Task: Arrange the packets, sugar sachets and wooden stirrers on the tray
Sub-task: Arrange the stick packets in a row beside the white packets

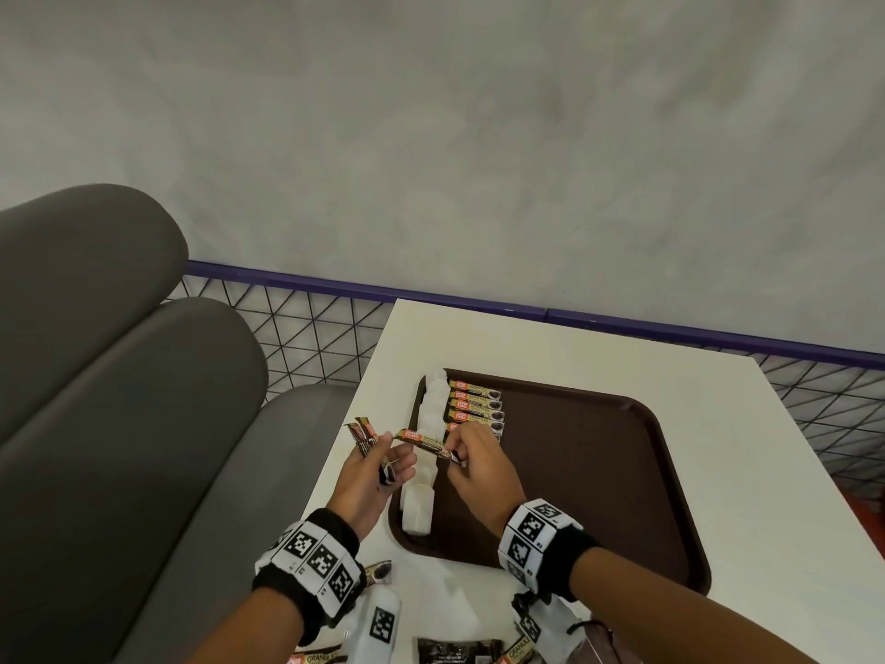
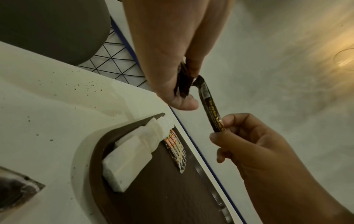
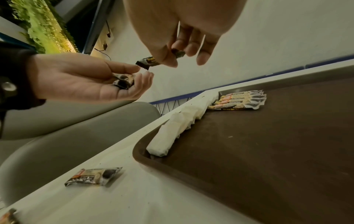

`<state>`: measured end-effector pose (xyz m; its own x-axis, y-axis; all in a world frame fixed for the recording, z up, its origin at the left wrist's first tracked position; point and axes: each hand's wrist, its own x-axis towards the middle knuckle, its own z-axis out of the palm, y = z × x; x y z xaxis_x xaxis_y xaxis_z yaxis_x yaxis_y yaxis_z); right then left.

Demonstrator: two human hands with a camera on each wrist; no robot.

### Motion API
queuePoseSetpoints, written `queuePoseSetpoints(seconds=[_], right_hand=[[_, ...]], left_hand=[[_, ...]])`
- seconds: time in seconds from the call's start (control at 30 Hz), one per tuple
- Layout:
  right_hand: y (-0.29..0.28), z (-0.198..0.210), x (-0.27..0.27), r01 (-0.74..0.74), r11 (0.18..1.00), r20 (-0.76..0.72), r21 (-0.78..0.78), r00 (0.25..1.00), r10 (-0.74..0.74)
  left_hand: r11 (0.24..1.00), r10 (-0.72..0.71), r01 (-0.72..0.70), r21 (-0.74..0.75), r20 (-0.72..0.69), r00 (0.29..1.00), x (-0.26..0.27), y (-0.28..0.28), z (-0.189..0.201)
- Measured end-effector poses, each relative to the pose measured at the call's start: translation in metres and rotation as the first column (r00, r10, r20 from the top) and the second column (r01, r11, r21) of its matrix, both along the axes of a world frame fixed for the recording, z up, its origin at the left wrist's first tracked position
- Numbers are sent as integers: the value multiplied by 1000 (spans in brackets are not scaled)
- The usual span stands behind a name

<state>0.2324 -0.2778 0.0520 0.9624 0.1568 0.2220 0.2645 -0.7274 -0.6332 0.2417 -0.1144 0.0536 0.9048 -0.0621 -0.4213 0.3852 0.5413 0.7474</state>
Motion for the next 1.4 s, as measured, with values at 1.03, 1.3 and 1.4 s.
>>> queuePoseSetpoints(seconds=[1.03,1.3,1.4], right_hand=[[-57,-57,46,633,748,-560,198,700,-444],[-55,-62,62,636,771,-599,14,623,-503],[-55,-61,63,642,766,-586,-32,609,-535]], left_hand=[[992,20,-9,129,-87,996,14,10,-33],[989,48,-35,146,-84,995,16,22,-41],[986,49,-37,160,-75,996,16,23,-42]])
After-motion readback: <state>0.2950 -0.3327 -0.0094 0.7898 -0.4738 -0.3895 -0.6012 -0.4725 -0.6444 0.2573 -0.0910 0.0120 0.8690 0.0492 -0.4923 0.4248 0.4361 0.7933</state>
